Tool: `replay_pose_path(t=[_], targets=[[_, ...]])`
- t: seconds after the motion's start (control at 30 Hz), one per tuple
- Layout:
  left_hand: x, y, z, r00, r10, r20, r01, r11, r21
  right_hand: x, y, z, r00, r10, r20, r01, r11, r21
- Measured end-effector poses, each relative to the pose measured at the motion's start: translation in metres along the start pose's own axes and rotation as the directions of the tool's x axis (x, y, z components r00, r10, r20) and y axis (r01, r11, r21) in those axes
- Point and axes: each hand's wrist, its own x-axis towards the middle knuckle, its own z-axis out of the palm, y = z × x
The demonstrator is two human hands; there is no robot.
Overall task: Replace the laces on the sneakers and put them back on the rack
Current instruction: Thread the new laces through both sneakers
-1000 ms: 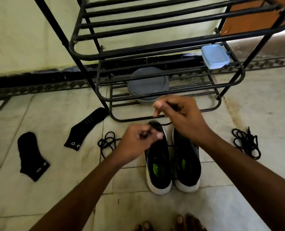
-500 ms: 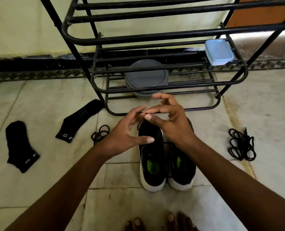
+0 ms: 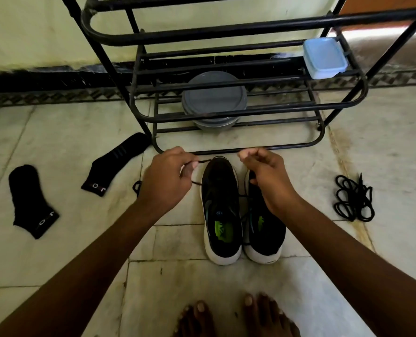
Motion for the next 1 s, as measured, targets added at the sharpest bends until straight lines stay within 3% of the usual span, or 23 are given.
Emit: replay_pose_path(t=[0.07,0.17,0.27,0.4,0.5,0.6,0.7,1.0], targets=[[-0.003,-0.009,-0.005,0.985,0.171,-0.005,-0.161,0.934,0.320,0.000,0.010,-0.002,0.999,0.039,0.012,-0.038,0.995,-0.092],[-0.007,-0.011,-0.004,0.963,0.268,0.044,-0.262,0.877,0.402,0.001,0.016,-0.004,0.999,0.050,0.011,-0.048,0.988,-0.146],[-0.015,-0.015,0.016,0.971,0.212,0.114,-0.237,0.917,0.319,0.004,0.019,-0.002,0.999,0.019,0.026,-0.014,0.980,-0.201],[-0.027,-0.017,0.045,0.992,-0.081,0.094,0.077,0.996,0.049,0.007,0.027,0.001,0.994,0.007,0.105,0.029,0.944,-0.329],[-0.026,-0.021,0.061,0.959,-0.243,0.148,0.272,0.936,-0.225,0.009,0.034,0.009,0.983,0.006,0.186,0.075,0.901,-0.428],[-0.025,-0.018,0.067,0.944,-0.294,0.147,0.321,0.922,-0.216,0.014,0.046,0.018,0.976,0.005,0.216,0.124,0.805,-0.580],[-0.024,-0.011,0.067,0.953,-0.276,0.126,0.293,0.946,-0.136,0.012,0.046,0.022,0.977,0.090,0.193,0.072,0.716,-0.695],[-0.024,-0.015,0.072,0.956,-0.242,0.164,0.267,0.951,-0.153,0.007,0.042,0.022,0.983,0.084,0.165,0.055,0.719,-0.692]])
